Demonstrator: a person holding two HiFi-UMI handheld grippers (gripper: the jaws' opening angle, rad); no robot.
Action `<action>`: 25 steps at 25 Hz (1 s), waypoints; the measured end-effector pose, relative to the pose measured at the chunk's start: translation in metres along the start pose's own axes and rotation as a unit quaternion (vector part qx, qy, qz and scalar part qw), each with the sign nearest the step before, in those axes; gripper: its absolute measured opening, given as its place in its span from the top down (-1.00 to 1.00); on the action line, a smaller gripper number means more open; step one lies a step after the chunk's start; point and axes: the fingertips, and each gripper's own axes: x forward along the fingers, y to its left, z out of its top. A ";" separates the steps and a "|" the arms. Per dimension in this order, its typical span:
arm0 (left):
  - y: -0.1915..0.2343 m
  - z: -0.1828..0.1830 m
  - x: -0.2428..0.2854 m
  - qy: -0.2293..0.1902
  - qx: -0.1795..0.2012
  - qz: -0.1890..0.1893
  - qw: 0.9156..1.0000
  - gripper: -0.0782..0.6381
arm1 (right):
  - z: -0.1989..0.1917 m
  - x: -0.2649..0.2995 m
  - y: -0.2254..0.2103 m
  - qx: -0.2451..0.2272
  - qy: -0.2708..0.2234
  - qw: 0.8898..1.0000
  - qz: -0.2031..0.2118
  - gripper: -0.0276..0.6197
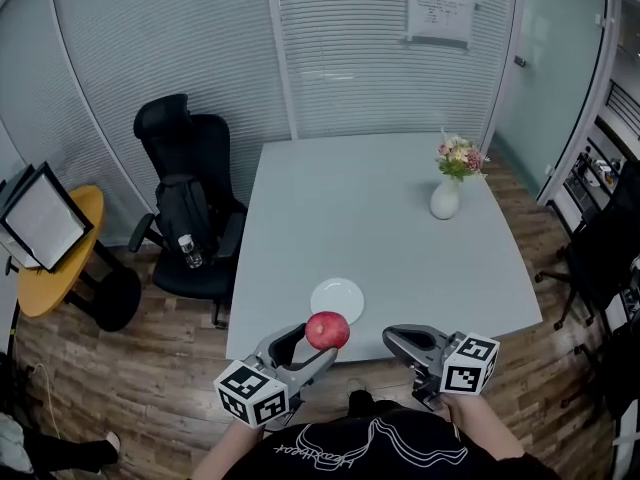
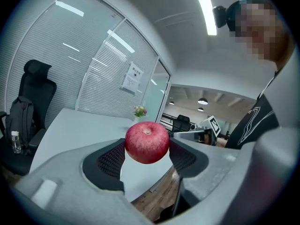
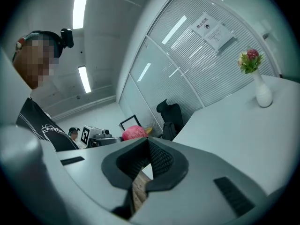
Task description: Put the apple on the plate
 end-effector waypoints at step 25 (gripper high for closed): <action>0.119 -0.030 0.114 0.061 0.031 0.056 0.996 -0.06 | 0.017 0.035 -0.130 0.042 0.036 0.998 -0.042 0.89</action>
